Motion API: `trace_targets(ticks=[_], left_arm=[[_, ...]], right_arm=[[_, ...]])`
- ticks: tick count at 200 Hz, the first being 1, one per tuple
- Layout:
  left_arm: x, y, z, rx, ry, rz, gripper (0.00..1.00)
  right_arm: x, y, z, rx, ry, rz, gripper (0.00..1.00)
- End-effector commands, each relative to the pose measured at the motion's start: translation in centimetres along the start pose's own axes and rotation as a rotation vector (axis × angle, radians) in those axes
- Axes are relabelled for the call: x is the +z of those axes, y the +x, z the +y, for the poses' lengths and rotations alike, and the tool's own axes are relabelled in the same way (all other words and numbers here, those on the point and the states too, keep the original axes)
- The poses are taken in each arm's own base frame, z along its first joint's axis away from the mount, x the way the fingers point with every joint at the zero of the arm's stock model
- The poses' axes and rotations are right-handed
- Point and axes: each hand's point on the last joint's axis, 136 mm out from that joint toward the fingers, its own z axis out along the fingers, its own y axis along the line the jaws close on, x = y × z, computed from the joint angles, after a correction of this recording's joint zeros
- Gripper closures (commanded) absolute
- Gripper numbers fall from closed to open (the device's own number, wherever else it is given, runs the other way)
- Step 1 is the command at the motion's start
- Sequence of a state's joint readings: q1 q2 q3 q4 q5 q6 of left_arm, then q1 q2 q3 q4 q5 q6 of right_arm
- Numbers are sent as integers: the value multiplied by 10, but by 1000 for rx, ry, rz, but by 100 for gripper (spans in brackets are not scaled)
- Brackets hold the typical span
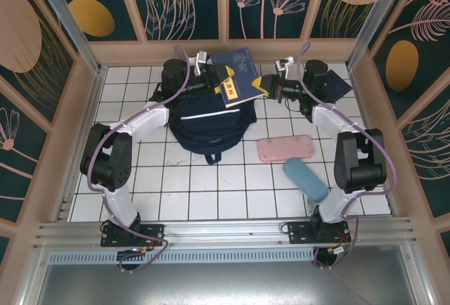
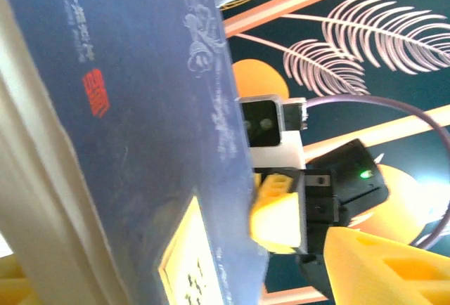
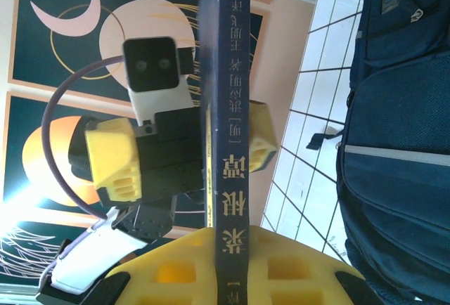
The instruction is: Pack the student bag
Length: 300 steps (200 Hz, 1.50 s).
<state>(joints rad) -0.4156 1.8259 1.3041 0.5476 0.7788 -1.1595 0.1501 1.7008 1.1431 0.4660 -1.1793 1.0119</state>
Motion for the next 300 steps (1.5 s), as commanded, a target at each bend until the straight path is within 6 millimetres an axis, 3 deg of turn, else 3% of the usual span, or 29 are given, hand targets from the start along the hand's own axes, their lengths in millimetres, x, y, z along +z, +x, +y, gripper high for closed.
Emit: trace_targets(ticks=[1, 32, 53, 71, 90, 113, 159, 174, 202, 214, 230, 248, 251, 264, 300], left_arm=[[-8, -3, -27, 53, 76, -14, 40], [-7, -7, -18, 52, 34, -40, 77], [-11, -12, -21, 58, 25, -79, 86], [-16, -19, -26, 42, 39, -134, 90], [-20, -25, -31, 0, 77, -187, 91], [-24, -30, -37, -42, 129, -233, 92], [-25, -27, -29, -78, 116, -232, 91], [-25, -25, -26, -94, 112, -231, 88], [-23, -21, -20, -110, 94, -205, 80], [-22, -19, -9, -109, 37, -198, 67], [-25, -13, 16, -75, -111, -189, 40], [-36, -4, 65, -8, -376, -156, 28], [-42, -5, 59, 21, -400, -163, 27], [-53, 1, 76, 128, -529, -118, 20], [-62, 31, 100, 396, -754, 101, 20]], right_arm=[[-2, 0, 5, -42, 0, 6, 100], [0, 3, 9, -40, -15, 7, 96], [3, 7, 24, -50, -49, -27, 80], [2, 6, 34, -30, -83, -117, 63], [4, 8, 41, 5, -133, -199, 56], [11, 10, 46, 39, -208, -270, 57], [24, -1, 43, 76, -299, -355, 63], [31, -2, 41, 83, -295, -354, 68], [35, -3, 28, 81, -236, -371, 88], [32, -4, 18, 68, -170, -396, 94], [24, -5, 3, 45, -60, -423, 99], [4, -5, -16, -3, 111, -458, 100], [1, -6, -18, -12, 135, -463, 100], [-20, -6, -27, -39, 234, -489, 100], [-76, -6, -48, -49, 405, -560, 100]])
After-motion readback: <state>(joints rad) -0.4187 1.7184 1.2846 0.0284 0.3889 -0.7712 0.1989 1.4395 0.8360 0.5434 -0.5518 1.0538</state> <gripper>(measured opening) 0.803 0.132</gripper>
